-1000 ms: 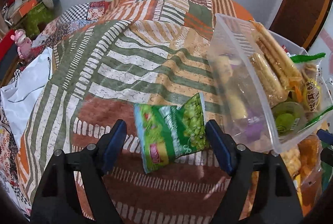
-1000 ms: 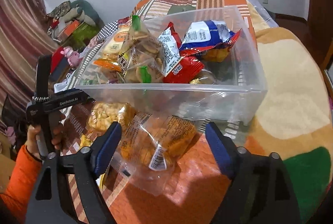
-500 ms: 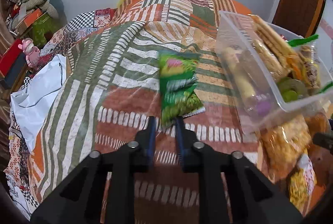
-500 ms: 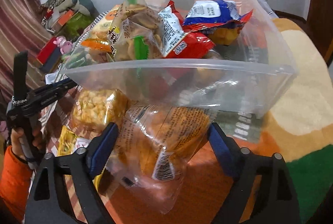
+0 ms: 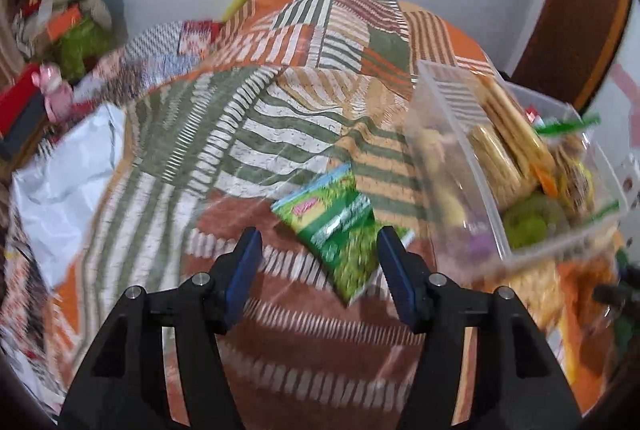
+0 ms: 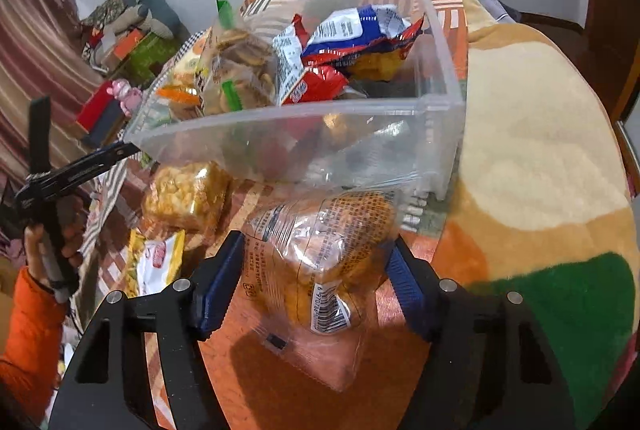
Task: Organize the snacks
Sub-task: 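Carry the green pea bag and orange-cracker bag into the clear box and release both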
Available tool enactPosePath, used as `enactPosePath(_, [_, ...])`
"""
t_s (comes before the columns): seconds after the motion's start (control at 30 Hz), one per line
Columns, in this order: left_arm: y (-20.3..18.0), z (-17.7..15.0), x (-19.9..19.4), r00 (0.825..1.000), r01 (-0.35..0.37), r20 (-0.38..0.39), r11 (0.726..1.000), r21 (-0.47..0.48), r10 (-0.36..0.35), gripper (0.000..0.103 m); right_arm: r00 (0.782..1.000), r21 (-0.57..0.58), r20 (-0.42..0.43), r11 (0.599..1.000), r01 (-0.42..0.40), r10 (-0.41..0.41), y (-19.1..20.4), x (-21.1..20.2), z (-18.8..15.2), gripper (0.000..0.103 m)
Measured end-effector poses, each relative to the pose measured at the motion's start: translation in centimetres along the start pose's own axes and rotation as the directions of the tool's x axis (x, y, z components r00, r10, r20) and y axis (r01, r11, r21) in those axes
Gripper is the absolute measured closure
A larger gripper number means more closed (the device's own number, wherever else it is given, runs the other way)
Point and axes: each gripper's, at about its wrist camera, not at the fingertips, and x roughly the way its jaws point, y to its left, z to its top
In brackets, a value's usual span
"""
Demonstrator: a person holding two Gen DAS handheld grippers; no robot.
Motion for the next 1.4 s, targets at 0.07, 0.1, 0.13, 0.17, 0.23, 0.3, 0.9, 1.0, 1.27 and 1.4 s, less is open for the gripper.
enactPosePath(0.07, [0.3, 0.5, 1.3, 1.000, 0.017, -0.022, 0.999, -0.037, -0.018, 0.043, 1.000, -0.002, 0.003, 1.000, -0.001, 0.001, 0.2, 0.1, 0.2, 0.036])
enactPosePath(0.1, [0.4, 0.7, 2.0, 0.999, 0.025, -0.033, 0.998, -0.056, -0.027, 0.043, 1.000, -0.004, 0.003, 1.000, 0.000, 0.000, 0.3, 0.2, 0.2, 0.036])
enactPosePath(0.13, [0.5, 0.8, 2.5, 0.999, 0.035, -0.036, 0.997, -0.069, -0.037, 0.043, 1.000, -0.007, 0.003, 1.000, 0.005, -0.005, 0.4, 0.3, 0.2, 0.036])
enactPosePath(0.17, [0.5, 0.8, 2.7, 0.999, 0.038, -0.034, 0.996, -0.078, -0.041, 0.043, 1.000, -0.015, -0.001, 1.000, 0.014, -0.014, 0.5, 0.6, 0.2, 0.036])
enactPosePath(0.23, [0.3, 0.8, 3.2, 0.999, 0.027, -0.032, 0.997, -0.077, -0.030, 0.043, 1.000, -0.027, -0.014, 0.999, 0.022, -0.022, 0.8, 1.1, 0.2, 0.036])
enactPosePath(0.3, [0.1, 0.5, 3.1, 0.999, 0.026, -0.020, 0.998, -0.065, -0.027, 0.048, 0.999, -0.038, -0.034, 0.999, 0.030, -0.031, 1.0, 1.7, -0.1, 0.036])
enactPosePath(0.9, [0.0, -2.3, -5.1, 0.998, 0.004, 0.055, 1.000, 0.019, -0.005, 0.083, 0.999, -0.056, 0.038, 0.998, 0.012, -0.009, 0.7, -1.9, -1.1, 0.050])
enactPosePath(1.0, [-0.7, -2.1, -7.5, 0.995, 0.011, 0.097, 0.999, 0.030, -0.014, 0.083, 0.998, -0.062, 0.071, 0.998, 0.008, -0.003, 1.0, -3.3, -0.9, 0.050])
enactPosePath(1.27, [-4.8, -0.8, -12.1, 0.980, 0.068, 0.179, 0.993, 0.099, -0.085, 0.083, 0.983, -0.070, 0.185, 0.998, 0.005, 0.008, 1.3, -6.6, 1.2, 0.050])
enactPosePath(1.4, [-6.9, -0.1, -12.5, 0.974, 0.107, 0.189, 0.987, 0.121, -0.128, 0.083, 0.974, -0.064, 0.227, 0.998, 0.005, 0.010, 1.2, -7.0, 2.6, 0.050])
